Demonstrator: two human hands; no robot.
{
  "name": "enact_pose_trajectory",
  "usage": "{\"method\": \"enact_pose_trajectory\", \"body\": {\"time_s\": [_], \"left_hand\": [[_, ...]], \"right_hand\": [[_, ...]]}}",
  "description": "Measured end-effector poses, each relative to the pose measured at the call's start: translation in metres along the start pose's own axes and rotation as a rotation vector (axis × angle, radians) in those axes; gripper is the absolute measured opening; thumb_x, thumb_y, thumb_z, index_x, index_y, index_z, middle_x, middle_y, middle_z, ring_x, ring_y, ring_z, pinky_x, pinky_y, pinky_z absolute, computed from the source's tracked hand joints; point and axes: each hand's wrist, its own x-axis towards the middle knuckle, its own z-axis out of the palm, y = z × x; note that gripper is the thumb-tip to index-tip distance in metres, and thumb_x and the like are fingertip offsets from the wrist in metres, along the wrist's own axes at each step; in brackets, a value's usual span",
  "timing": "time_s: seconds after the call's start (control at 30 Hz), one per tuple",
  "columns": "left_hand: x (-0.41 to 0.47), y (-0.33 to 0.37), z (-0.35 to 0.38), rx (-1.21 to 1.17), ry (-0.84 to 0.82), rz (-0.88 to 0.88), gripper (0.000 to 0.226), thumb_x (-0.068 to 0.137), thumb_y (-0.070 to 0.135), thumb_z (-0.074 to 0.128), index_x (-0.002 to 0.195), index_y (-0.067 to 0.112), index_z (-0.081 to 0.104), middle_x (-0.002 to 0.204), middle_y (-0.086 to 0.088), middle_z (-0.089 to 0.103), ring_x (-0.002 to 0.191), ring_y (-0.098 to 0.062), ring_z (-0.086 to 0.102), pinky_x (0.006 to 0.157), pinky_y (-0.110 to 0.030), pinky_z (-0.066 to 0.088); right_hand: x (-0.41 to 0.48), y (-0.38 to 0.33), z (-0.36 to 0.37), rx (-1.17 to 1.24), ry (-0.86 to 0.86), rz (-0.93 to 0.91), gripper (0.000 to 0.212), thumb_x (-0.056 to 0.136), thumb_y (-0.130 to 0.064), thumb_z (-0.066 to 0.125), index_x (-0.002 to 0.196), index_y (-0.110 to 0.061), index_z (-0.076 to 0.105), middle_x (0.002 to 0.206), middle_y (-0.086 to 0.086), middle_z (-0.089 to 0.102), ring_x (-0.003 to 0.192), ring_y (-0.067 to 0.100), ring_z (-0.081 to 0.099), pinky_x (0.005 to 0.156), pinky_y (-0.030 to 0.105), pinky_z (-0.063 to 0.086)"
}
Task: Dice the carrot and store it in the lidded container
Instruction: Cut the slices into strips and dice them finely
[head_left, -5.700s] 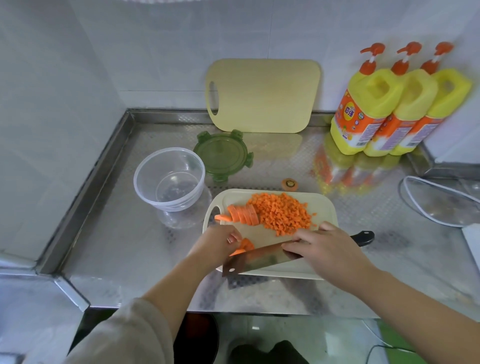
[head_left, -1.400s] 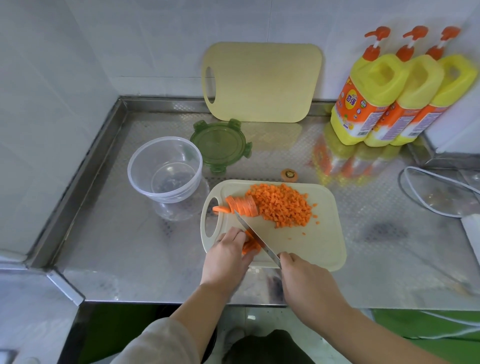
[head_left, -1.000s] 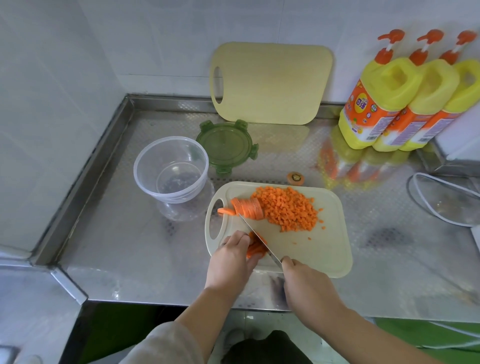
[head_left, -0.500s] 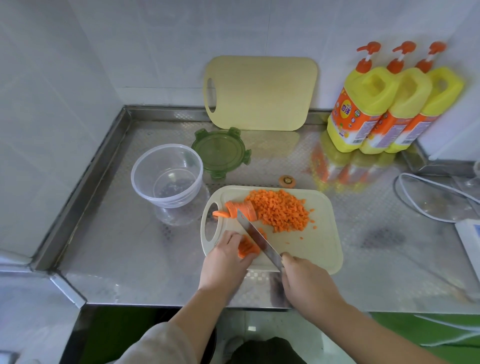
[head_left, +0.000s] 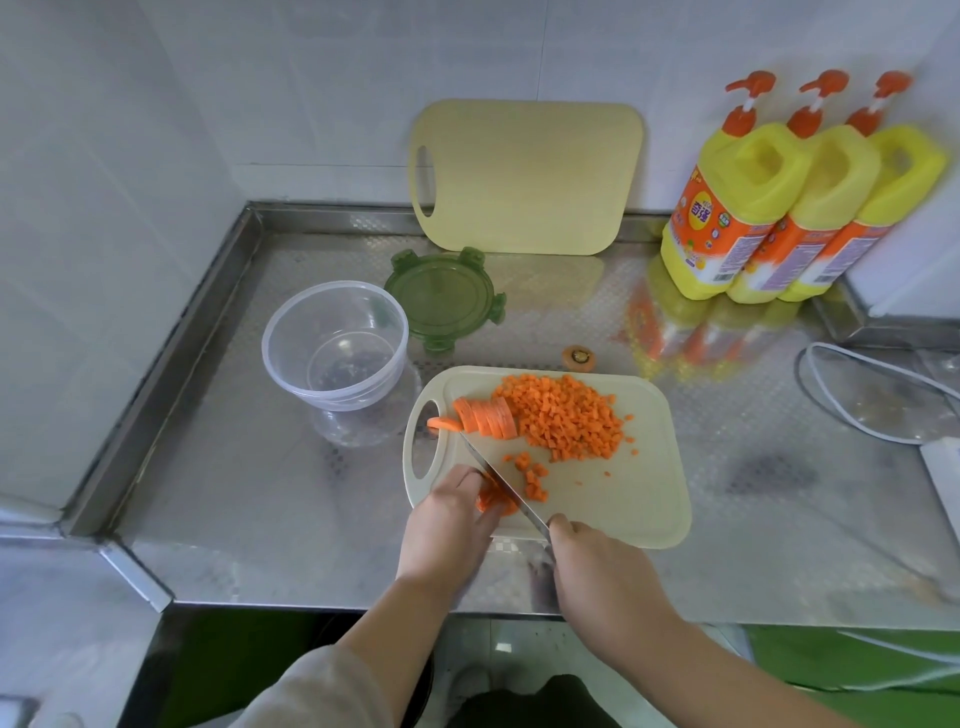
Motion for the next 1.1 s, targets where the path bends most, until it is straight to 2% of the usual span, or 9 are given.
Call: {"method": "enact_pose_trajectory", "body": {"time_s": [0.17,0.27,0.37,0.5,0.57,0.73,0.87,0.97,1.1], "left_hand": [[0.001,-0.003,0.002,0.018,-0.003,0.014,0.022,0.089,0.038,0.061,0.096,0.017,0.063,0.104,0.012,0.057,0.087,-0.013,0.06,0.072,-0.024,0.046],[0.002,-0.006,0.006,0.004,0.015,0.007,0.022,0.089,0.038,0.061,0.098,0.018,0.064,0.105,0.013,0.058,0.089,-0.013,0.061,0.074,-0.029,0.05],[0.002,-0.008,0.006,-0.003,0.012,0.001,0.021,0.088,0.039,0.061,0.097,0.02,0.065,0.104,0.014,0.058,0.087,-0.012,0.06,0.073,-0.029,0.049],[0.001,-0.006,0.005,-0.018,0.021,-0.007,0.018,0.087,0.039,0.062,0.096,0.023,0.064,0.101,0.015,0.057,0.086,-0.011,0.059,0.069,-0.023,0.044],[0.002,-0.006,0.002,-0.05,0.018,-0.011,0.017,0.087,0.038,0.063,0.098,0.025,0.063,0.1,0.016,0.055,0.088,-0.009,0.058,0.07,-0.022,0.041],[0.002,-0.008,-0.006,-0.089,-0.006,0.011,0.02,0.087,0.034,0.064,0.105,0.025,0.063,0.106,0.014,0.056,0.095,-0.009,0.057,0.082,-0.029,0.047],[0.0,-0.014,-0.007,-0.099,-0.007,0.019,0.019,0.087,0.034,0.064,0.104,0.025,0.064,0.104,0.016,0.057,0.094,-0.006,0.057,0.081,-0.026,0.047],[0.0,-0.017,-0.007,-0.107,-0.009,0.003,0.019,0.087,0.034,0.065,0.104,0.025,0.065,0.104,0.016,0.057,0.093,-0.007,0.057,0.081,-0.026,0.047],[0.0,-0.018,-0.007,-0.102,-0.002,0.001,0.019,0.088,0.035,0.063,0.102,0.024,0.067,0.102,0.015,0.061,0.091,-0.005,0.057,0.077,-0.02,0.044]], "right_hand": [[0.009,-0.003,0.003,-0.047,-0.019,-0.009,0.018,0.098,-0.016,0.042,0.116,-0.014,0.044,0.103,0.002,0.06,0.072,0.017,0.044,0.046,0.021,0.021],[0.012,-0.002,0.005,-0.04,-0.038,-0.007,0.016,0.098,-0.016,0.042,0.114,-0.014,0.045,0.097,0.001,0.059,0.07,0.018,0.045,0.045,0.021,0.02],[0.017,0.005,0.001,0.006,-0.064,0.011,0.004,0.096,-0.015,0.041,0.094,-0.018,0.039,0.074,-0.006,0.042,0.072,0.02,0.049,0.053,0.026,0.031],[0.022,0.021,-0.003,0.138,-0.047,0.057,0.023,0.099,-0.028,0.037,0.078,-0.02,0.035,0.068,-0.005,0.039,0.068,0.021,0.046,0.059,0.029,0.034],[0.019,0.022,-0.005,0.137,-0.03,0.042,0.017,0.098,-0.026,0.037,0.083,-0.019,0.038,0.068,-0.004,0.04,0.068,0.02,0.046,0.055,0.031,0.033],[0.005,0.011,-0.013,0.064,0.01,-0.011,0.006,0.099,-0.023,0.036,0.095,-0.02,0.04,0.072,-0.007,0.041,0.069,0.019,0.048,0.053,0.028,0.032],[-0.001,0.002,-0.015,0.037,0.011,-0.008,0.018,0.1,-0.021,0.038,0.116,-0.019,0.046,0.085,-0.004,0.051,0.075,0.018,0.054,0.056,0.023,0.036],[-0.005,-0.001,-0.013,0.033,0.01,-0.007,0.019,0.1,-0.021,0.038,0.118,-0.019,0.046,0.088,-0.004,0.055,0.073,0.015,0.053,0.059,0.022,0.038],[-0.004,-0.002,-0.01,0.018,-0.007,0.002,0.017,0.1,-0.019,0.039,0.115,-0.018,0.046,0.083,-0.006,0.047,0.07,0.014,0.05,0.057,0.021,0.037]]}}
